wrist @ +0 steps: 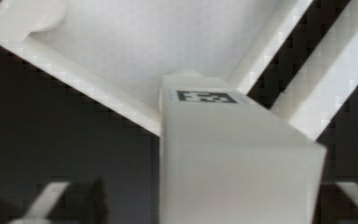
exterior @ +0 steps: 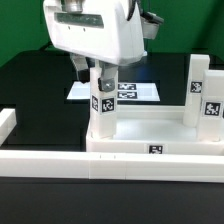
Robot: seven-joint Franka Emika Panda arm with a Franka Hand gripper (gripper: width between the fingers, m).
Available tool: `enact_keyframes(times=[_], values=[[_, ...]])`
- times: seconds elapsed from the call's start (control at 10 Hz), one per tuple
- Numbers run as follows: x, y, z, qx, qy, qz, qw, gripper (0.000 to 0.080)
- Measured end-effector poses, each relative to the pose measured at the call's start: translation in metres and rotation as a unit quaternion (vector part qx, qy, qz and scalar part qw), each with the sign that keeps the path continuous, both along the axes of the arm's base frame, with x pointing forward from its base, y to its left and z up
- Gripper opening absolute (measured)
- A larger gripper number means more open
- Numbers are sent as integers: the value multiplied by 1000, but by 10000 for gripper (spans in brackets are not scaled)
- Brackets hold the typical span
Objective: Assemble desk
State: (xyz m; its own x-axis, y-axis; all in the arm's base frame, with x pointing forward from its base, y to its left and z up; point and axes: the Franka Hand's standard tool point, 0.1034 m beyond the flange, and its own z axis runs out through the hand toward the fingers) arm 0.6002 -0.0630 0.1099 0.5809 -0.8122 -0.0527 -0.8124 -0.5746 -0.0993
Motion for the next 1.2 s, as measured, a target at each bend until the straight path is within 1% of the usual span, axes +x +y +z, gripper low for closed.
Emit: enact_keyframes(times=[0.1, 0.2, 0.4, 0.5, 0.8, 0.9, 1.0, 1.1, 1.2], values=[[0, 2, 1, -9, -5, 71, 997, 621], [1, 5, 1, -18, -9, 140, 990, 641], [1, 3, 1, -20, -18, 233, 972, 647], [1, -2, 1, -15, -24, 245, 969, 649], [1, -3, 1, -21, -32, 342, 939, 649], [1, -2, 1, -26, -34, 383, 923, 649], [1, 0, 1, -35, -32, 417, 907, 649], [2, 3, 2, -39, -32, 441, 896, 649], [1, 6, 1, -43, -32, 473, 880, 649]])
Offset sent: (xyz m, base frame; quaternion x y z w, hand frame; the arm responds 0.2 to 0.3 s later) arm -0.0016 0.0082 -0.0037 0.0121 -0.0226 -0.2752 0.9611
